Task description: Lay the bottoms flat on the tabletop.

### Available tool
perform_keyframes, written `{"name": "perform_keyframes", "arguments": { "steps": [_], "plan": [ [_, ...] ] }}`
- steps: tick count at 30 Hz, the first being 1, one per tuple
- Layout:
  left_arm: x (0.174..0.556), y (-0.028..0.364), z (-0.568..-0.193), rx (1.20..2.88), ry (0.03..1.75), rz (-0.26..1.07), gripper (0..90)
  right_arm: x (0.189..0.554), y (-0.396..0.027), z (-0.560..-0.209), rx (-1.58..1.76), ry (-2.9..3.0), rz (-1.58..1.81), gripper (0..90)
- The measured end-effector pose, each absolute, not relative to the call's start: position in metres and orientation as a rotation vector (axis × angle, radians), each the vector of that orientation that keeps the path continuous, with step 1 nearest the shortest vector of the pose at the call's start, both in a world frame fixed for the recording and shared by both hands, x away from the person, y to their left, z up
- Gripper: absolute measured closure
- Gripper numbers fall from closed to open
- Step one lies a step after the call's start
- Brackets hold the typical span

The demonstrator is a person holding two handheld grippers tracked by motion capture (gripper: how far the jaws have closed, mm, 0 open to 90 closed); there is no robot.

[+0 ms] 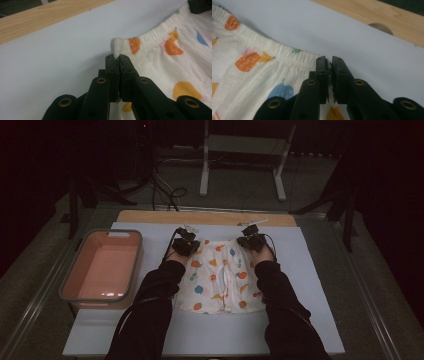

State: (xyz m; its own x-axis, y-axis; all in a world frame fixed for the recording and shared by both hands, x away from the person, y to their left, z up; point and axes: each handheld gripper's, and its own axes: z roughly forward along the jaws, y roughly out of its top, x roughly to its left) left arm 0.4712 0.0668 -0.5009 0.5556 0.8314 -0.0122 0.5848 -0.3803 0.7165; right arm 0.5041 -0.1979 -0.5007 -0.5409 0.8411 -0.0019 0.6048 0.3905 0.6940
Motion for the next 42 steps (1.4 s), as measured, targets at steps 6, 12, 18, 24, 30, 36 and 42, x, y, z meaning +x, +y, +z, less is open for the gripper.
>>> {"name": "perform_keyframes", "arguments": {
  "steps": [6, 12, 18, 24, 30, 36, 42],
  "plan": [
    [0.468, 0.066, -0.493, 2.071, 1.155, 0.440, 53.4, 0.501, -0.199, -0.502, 1.314, 2.282, 0.970, 51.1],
    [0.464, 0.071, -0.489, 2.037, 1.165, 0.400, 27.2, 0.492, -0.199, -0.496, 1.311, 2.281, 1.050, 19.8],
    [0.457, 0.074, -0.487, 2.055, 1.080, 0.317, 8.8, 0.483, -0.201, -0.490, 1.308, 2.304, 1.136, 11.4],
    [0.445, 0.078, -0.483, 2.053, 1.010, 0.290, 2.5, 0.474, -0.202, -0.485, 1.276, 2.292, 1.188, 10.1],
    [0.433, 0.083, -0.476, 2.055, 0.952, 0.251, 1.8, 0.459, -0.202, -0.485, 1.214, 2.311, 1.227, 10.3],
    [0.417, 0.084, -0.473, 2.073, 0.892, 0.220, 1.0, 0.439, -0.199, -0.483, 1.162, 2.317, 1.282, 10.3],
    [0.400, 0.090, -0.467, 2.037, 0.843, 0.183, 1.1, 0.418, -0.197, -0.481, 1.099, 2.337, 1.327, 10.3]
  ]
}}
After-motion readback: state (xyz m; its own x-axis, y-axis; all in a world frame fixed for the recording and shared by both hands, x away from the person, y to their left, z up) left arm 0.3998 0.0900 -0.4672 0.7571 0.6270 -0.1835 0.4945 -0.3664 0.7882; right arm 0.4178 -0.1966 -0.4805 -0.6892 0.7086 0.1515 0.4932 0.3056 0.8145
